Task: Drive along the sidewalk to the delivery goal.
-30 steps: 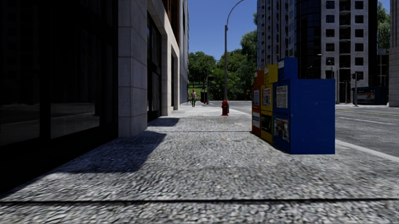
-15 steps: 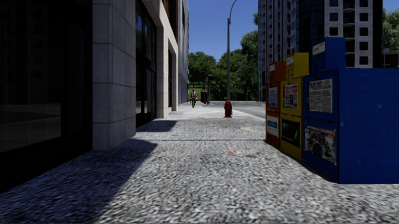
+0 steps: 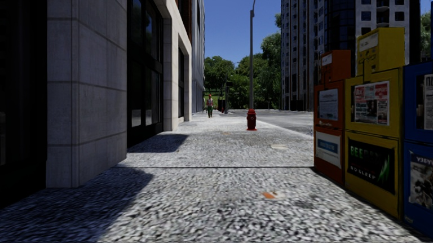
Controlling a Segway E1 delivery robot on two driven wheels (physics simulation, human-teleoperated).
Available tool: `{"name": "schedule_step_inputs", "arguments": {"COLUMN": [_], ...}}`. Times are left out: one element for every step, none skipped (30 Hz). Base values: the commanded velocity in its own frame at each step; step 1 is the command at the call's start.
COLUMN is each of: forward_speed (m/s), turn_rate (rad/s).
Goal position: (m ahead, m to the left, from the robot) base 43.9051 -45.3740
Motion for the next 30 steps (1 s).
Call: {"name": "schedule_step_inputs", "arguments": {"forward_speed": [2.00, 2.00, 2.00, 2.00, 2.00, 2.00, 2.00, 2.00, 2.00, 2.00, 2.00, 2.00, 2.00, 2.00, 2.00, 2.00, 2.00, 2.00, 2.00, 2.00, 2.00, 2.00, 2.00, 2.00, 2.00, 2.00, 2.00, 2.00, 2.00, 2.00], "turn_rate": [0.00, 0.00, 0.00, 0.00, 0.00, 0.00, 0.00, 0.00, 0.00, 0.00, 0.00, 0.00, 0.00, 0.00, 0.00, 0.00, 0.00, 0.00, 0.00, 0.00, 0.00, 0.00, 0.00, 0.00, 0.00, 0.00, 0.00, 0.00, 0.00, 0.00]}}
